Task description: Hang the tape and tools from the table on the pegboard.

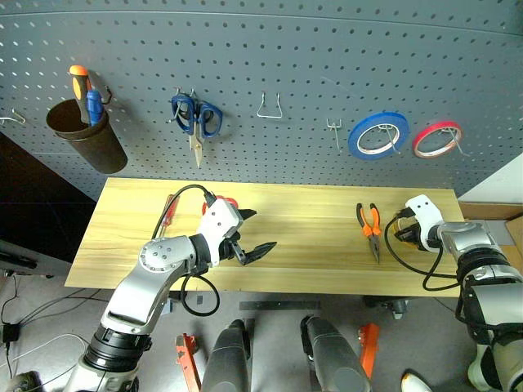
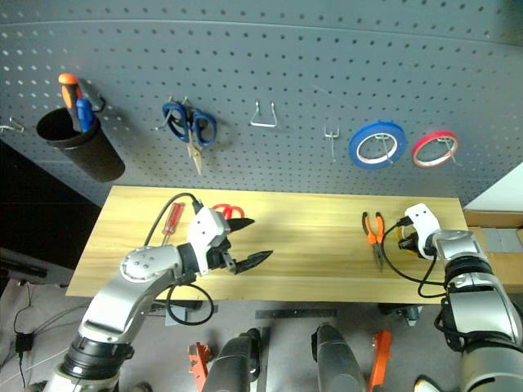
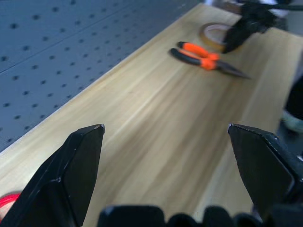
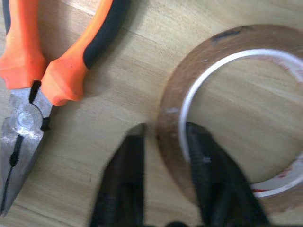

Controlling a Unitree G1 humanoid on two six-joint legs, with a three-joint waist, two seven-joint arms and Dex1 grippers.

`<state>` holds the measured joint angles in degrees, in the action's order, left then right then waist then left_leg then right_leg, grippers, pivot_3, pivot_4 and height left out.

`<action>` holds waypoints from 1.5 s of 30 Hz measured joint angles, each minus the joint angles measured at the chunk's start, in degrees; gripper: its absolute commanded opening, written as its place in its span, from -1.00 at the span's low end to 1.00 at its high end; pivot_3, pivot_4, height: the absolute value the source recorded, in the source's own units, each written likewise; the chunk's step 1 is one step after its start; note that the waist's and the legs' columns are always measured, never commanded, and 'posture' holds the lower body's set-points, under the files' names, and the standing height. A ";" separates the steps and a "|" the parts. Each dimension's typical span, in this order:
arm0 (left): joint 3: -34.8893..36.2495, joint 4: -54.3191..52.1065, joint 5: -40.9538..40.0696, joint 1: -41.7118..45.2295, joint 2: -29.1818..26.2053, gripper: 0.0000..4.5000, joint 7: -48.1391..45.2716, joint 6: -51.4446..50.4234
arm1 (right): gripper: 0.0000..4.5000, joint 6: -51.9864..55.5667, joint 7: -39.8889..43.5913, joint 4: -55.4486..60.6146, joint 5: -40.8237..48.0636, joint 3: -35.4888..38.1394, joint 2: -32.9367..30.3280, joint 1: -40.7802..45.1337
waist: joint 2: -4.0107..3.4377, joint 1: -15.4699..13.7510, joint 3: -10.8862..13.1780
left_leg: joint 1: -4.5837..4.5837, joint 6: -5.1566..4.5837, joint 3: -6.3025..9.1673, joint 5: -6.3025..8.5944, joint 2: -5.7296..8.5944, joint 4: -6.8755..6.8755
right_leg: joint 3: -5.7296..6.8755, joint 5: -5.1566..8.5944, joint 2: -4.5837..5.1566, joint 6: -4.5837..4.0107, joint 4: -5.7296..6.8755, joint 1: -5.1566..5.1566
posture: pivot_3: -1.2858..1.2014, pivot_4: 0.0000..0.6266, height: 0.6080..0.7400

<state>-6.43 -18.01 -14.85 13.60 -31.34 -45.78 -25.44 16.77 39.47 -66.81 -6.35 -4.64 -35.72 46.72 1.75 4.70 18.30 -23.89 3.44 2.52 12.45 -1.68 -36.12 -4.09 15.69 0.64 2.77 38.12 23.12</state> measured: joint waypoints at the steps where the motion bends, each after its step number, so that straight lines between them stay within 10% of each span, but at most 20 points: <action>1: 0.09 -0.21 -0.45 -0.12 0.00 1.00 -0.14 0.02 | -0.93 -0.72 -0.54 0.20 -0.42 -0.24 0.11 -0.29 | 0.08 -0.02 -0.05 | 0.00 0.00 0.01 0.00 0.00 -0.02 | 0.00 -0.01 0.01 0.01 0.00 -0.01 | -0.01 0.03 1.00; 8: 0.19 -1.36 -1.82 -0.91 0.00 1.00 -1.13 0.95 | -0.93 -4.67 -4.64 9.17 -1.50 -0.90 -0.12 -7.36 | 0.55 -0.27 -0.35 | -0.02 0.02 0.11 -0.02 0.06 -0.11 | 0.07 -0.07 0.09 0.09 0.02 -0.05 | -0.03 -0.09 1.00; 20: 1.16 2.82 -1.82 2.63 -0.16 1.00 -2.79 6.34 | -0.93 21.31 -7.24 83.64 1.57 12.29 -5.07 -42.45 | -0.14 0.04 -0.56 | -0.29 0.08 0.23 -0.05 0.06 -0.06 | 0.18 -0.04 0.10 0.13 0.09 0.25 | -0.11 -0.11 1.00; 26: 2.28 5.42 -1.97 3.55 0.40 1.00 -2.42 8.61 | -0.93 25.87 -15.43 110.47 -4.91 2.66 2.44 -50.16 | -0.14 0.57 -0.56 | -0.30 0.16 0.17 -0.10 0.01 -0.08 | 0.08 0.11 0.00 0.39 0.06 0.30 | -0.12 -0.09 1.00; 45: 7.29 7.55 -1.89 5.07 1.43 1.00 2.60 10.92 | -0.93 8.72 -18.11 86.16 -11.50 -10.36 10.13 -21.04 | -0.04 0.39 -0.61 | -0.47 0.12 0.30 -0.13 0.06 -0.65 | 0.21 -0.06 0.06 0.11 0.85 0.53 | -0.06 -0.16 1.00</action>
<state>0.86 -10.45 -16.75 18.67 -29.91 -43.18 -14.52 25.49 21.36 19.35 -17.84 -15.00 -25.59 25.68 1.71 5.09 17.69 -24.36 3.57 2.82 12.33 -1.62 -36.77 -3.88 15.63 0.71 2.88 38.97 23.65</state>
